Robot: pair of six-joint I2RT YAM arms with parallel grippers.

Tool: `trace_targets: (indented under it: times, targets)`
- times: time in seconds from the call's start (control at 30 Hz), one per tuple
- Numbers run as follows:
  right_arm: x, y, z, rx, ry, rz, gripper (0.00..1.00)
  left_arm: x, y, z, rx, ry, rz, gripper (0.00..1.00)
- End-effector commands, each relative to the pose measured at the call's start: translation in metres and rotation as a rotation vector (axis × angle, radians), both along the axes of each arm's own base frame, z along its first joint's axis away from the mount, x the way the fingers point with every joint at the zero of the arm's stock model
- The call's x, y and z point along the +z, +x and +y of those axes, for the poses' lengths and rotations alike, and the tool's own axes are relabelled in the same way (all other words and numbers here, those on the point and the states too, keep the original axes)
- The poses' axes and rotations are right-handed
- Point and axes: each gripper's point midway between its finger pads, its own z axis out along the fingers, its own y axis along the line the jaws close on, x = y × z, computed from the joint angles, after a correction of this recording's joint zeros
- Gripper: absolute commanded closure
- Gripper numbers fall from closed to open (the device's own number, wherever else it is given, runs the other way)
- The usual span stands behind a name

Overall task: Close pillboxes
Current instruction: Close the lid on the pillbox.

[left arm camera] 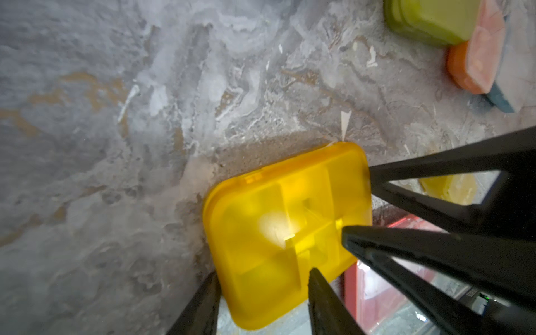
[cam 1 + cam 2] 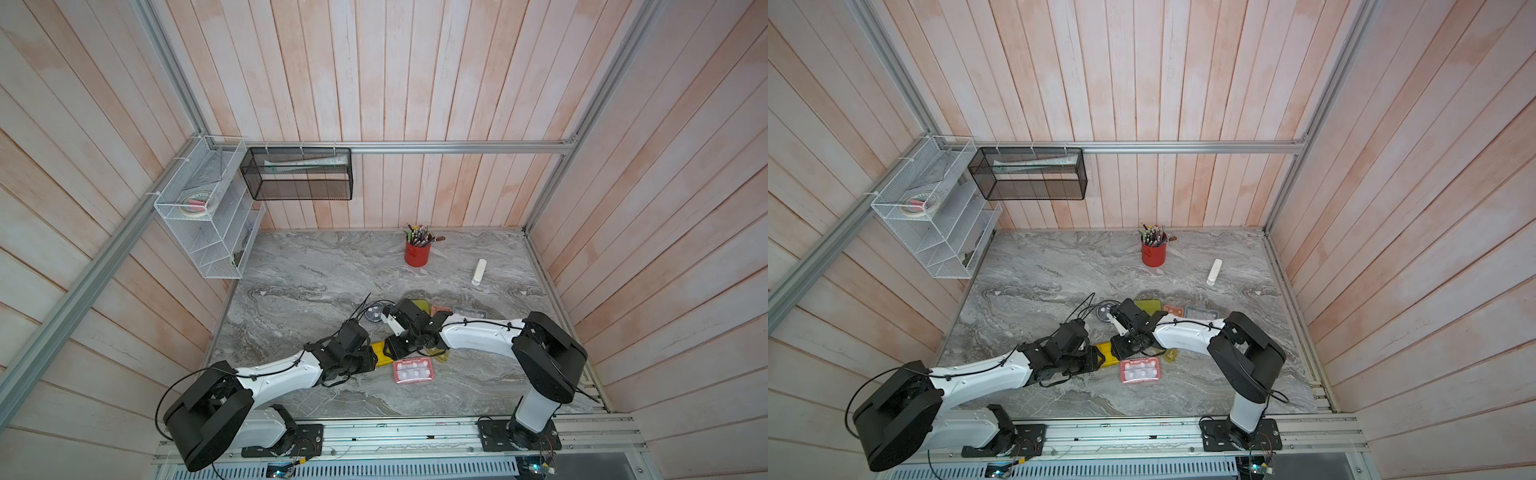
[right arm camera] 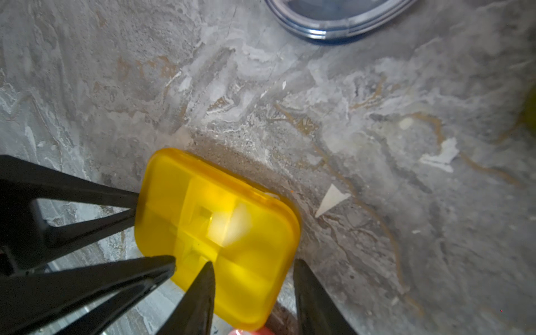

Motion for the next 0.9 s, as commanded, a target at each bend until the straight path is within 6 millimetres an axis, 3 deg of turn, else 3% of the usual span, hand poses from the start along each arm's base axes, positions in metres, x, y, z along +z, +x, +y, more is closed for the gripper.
trace_targets:
  times: [0.0, 0.33, 0.63, 0.87]
  targets:
    - [-0.026, -0.01, -0.019, 0.014, -0.123, 0.024, 0.56, -0.074, -0.077, 0.082, -0.018, 0.371, 0.296, 0.52]
    - [-0.034, -0.014, -0.022, 0.012, -0.129, 0.041, 0.56, -0.074, -0.078, 0.082, -0.022, 0.372, 0.297, 0.53]
    - [-0.041, -0.015, -0.037, 0.001, -0.192, 0.023, 0.55, -0.074, -0.078, 0.082, -0.026, 0.374, 0.298, 0.57]
    - [-0.042, -0.028, -0.038, 0.04, -0.17, 0.029, 0.55, -0.075, -0.078, 0.082, -0.028, 0.377, 0.301, 0.57]
